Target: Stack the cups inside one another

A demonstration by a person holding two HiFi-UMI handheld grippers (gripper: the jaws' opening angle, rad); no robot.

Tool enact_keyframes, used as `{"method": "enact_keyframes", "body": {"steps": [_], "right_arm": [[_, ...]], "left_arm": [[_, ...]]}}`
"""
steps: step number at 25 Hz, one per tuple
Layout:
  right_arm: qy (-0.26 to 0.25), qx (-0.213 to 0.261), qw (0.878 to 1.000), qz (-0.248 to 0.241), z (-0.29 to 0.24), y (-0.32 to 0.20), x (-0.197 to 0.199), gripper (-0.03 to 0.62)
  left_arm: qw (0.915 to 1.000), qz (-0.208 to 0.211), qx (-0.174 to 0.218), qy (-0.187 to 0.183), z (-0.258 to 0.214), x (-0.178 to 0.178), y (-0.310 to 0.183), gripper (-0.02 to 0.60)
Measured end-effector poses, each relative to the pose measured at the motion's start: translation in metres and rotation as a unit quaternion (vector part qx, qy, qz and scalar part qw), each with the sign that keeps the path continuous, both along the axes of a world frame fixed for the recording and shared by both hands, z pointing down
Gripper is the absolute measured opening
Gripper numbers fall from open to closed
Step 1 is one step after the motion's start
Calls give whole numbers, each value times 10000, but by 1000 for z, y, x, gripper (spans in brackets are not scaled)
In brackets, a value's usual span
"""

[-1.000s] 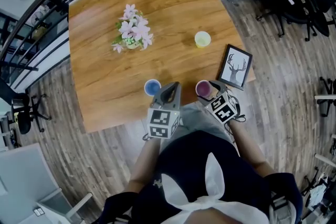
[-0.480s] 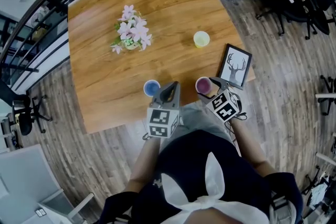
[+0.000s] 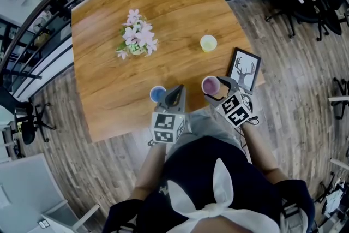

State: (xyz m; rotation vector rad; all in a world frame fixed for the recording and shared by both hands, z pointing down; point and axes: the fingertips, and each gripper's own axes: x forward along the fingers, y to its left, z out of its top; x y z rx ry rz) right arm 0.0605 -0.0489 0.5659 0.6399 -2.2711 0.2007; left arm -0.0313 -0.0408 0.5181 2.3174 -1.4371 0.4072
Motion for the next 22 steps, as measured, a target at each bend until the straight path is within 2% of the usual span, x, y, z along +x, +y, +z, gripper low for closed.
{"method": "enact_keyframes", "body": {"steps": [14, 22], "right_arm": [[-160, 592, 9981, -30, -67, -16, -8, 325], [-235, 713, 9972, 37, -83, -30, -10, 325]], "left_arm": [[9999, 77, 124, 7, -16, -6, -11, 17], [9998, 86, 138, 80, -25, -8, -22, 17]]}}
